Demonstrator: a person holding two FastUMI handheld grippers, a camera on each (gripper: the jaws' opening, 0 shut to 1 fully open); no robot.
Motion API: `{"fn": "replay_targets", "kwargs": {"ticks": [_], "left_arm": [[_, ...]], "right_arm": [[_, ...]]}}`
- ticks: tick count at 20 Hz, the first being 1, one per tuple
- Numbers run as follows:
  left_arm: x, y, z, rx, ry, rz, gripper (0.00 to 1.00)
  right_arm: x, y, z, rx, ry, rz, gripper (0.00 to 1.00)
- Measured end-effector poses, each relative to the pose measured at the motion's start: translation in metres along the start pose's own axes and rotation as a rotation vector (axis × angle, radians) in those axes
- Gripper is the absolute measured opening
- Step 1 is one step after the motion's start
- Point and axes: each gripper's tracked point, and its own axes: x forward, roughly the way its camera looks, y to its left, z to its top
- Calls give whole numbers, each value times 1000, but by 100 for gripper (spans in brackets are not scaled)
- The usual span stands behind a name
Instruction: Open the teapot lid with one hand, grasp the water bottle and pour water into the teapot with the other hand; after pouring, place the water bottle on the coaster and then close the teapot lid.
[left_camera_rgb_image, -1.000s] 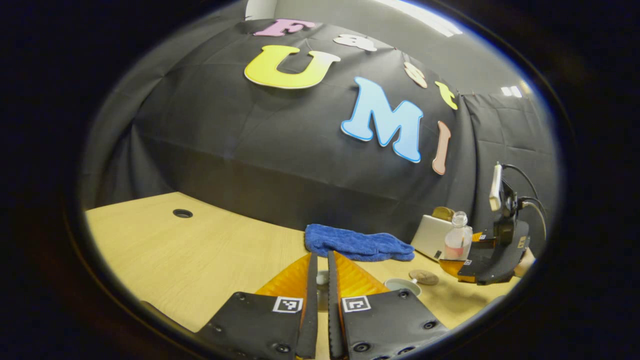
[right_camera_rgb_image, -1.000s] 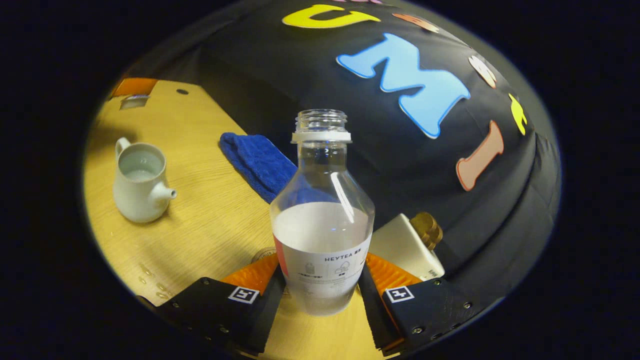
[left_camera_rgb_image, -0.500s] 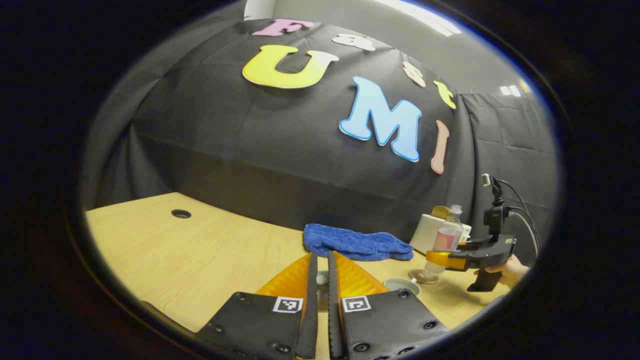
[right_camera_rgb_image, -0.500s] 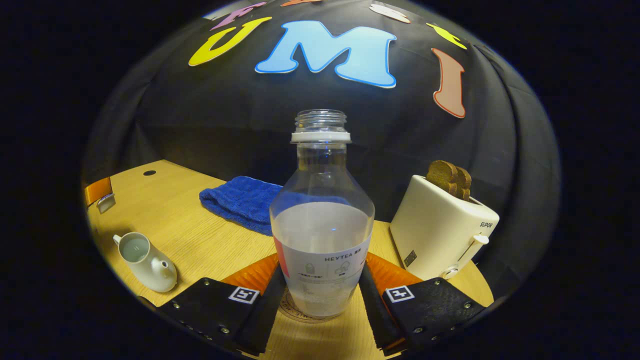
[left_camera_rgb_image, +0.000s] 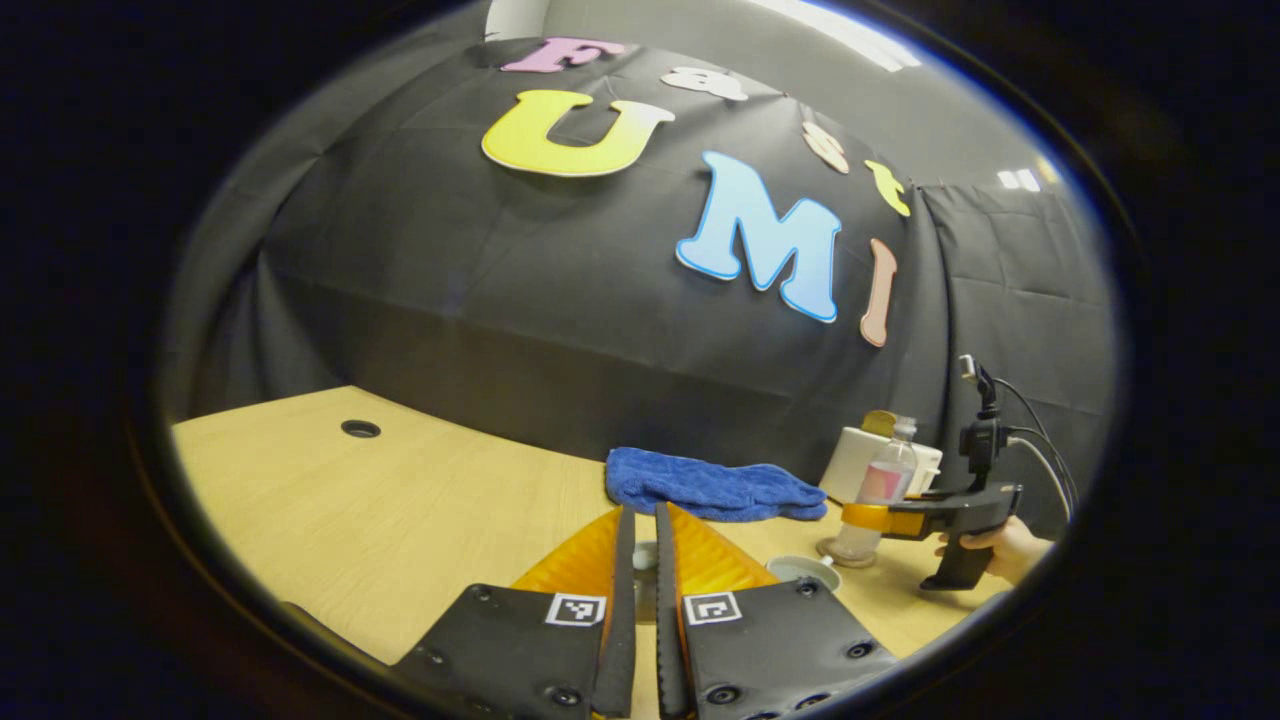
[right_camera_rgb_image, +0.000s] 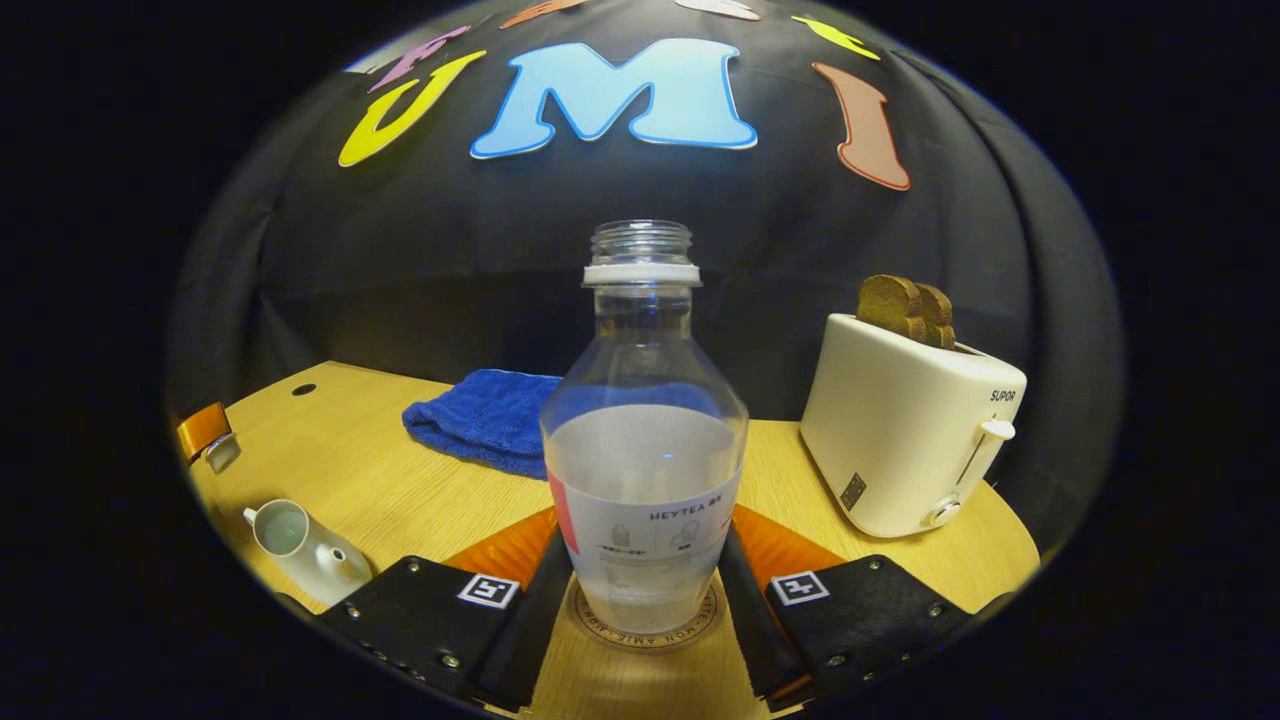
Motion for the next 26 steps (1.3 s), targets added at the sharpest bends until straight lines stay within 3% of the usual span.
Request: {"fn": "replay_targets", "kwargs": {"ticks": [6, 7, 8, 17, 26], "left_arm": [[0, -1, 0, 1, 0, -2, 17], [0, -1, 0, 3, 1, -2, 18], [0, -1, 0, 4, 1, -3, 18], [0, -1, 0, 8, 4, -3, 18], [0, -2, 1, 8, 0, -8, 15]], "right_arm": [[0, 2, -4, 10, 2, 3, 80], [3, 3, -8, 5, 5, 3, 84], [-2, 2, -8, -8, 8, -1, 100], [-41, 1, -11, -65, -29, -43, 99], [-108, 5, -19, 19, -99, -51, 99]]}}
